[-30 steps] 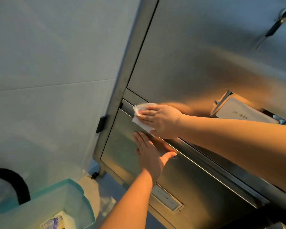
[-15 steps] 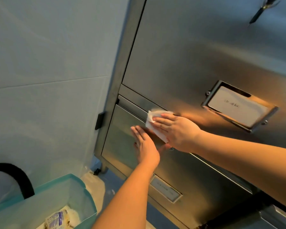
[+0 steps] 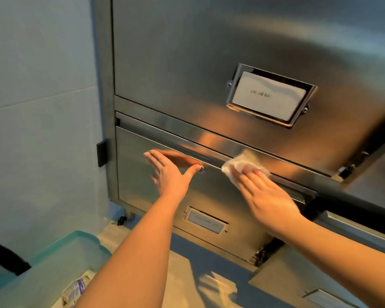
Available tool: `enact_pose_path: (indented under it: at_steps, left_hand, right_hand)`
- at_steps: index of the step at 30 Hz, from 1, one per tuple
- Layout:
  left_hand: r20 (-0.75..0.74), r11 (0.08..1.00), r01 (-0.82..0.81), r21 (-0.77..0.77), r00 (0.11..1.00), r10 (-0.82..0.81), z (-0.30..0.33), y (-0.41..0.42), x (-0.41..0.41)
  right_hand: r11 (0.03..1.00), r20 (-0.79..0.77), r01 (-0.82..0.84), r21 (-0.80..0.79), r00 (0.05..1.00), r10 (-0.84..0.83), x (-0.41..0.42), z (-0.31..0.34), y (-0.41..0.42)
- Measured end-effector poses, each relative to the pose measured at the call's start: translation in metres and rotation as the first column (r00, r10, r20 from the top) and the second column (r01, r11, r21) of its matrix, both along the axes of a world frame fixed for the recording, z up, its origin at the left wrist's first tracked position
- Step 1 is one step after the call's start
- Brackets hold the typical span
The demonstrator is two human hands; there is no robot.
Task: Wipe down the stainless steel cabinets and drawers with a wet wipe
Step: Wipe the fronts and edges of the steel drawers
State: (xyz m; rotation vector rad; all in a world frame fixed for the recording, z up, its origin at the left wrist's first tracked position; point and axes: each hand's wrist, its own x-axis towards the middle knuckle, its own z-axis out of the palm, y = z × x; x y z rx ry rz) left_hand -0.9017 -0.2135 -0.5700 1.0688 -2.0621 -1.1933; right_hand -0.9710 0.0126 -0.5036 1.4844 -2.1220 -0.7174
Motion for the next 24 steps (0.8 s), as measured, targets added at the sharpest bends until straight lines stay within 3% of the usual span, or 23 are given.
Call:
enact_pose_path:
  at_steps: [4, 8, 11, 14, 19, 24]
  left_hand:
    - [-0.013, 1.000, -0.014, -0.016, 1.000, 0.014, -0.002, 0.001, -0.004]
    - [-0.012, 0.999, -0.019, -0.028, 1.000, 0.018, -0.004, 0.000, -0.006]
    - [0.001, 0.999, -0.016, -0.040, 1.000, 0.016, -0.004, -0.001, -0.005]
    - [0.019, 0.999, -0.005, -0.038, 1.000, 0.005, -0.002, -0.002, -0.003]
    - [0.049, 1.000, 0.003, -0.024, 0.999, -0.002, 0.002, -0.002, 0.000]
    - [0.094, 1.000, -0.008, -0.008, 0.996, 0.009, 0.009, 0.000, 0.003]
  right_hand:
    - [1.000, 0.091, 0.026, -0.015, 0.996, -0.025, 0.001, -0.010, -0.026]
    - [0.952, 0.236, 0.212, -0.221, 0.959, -0.159, 0.006, -0.028, 0.027]
    - [0.810, 0.345, 0.443, -0.383, 0.883, -0.319, 0.027, -0.043, 0.043]
    - [0.656, 0.487, 0.625, -0.423, 0.768, -0.417, 0.040, -0.049, 0.008]
    - [0.737, 0.501, 0.478, -0.478, 0.838, -0.218, 0.042, -0.048, -0.014]
    - [0.673, 0.539, 0.483, -0.561, 0.830, -0.146, 0.036, -0.045, 0.010]
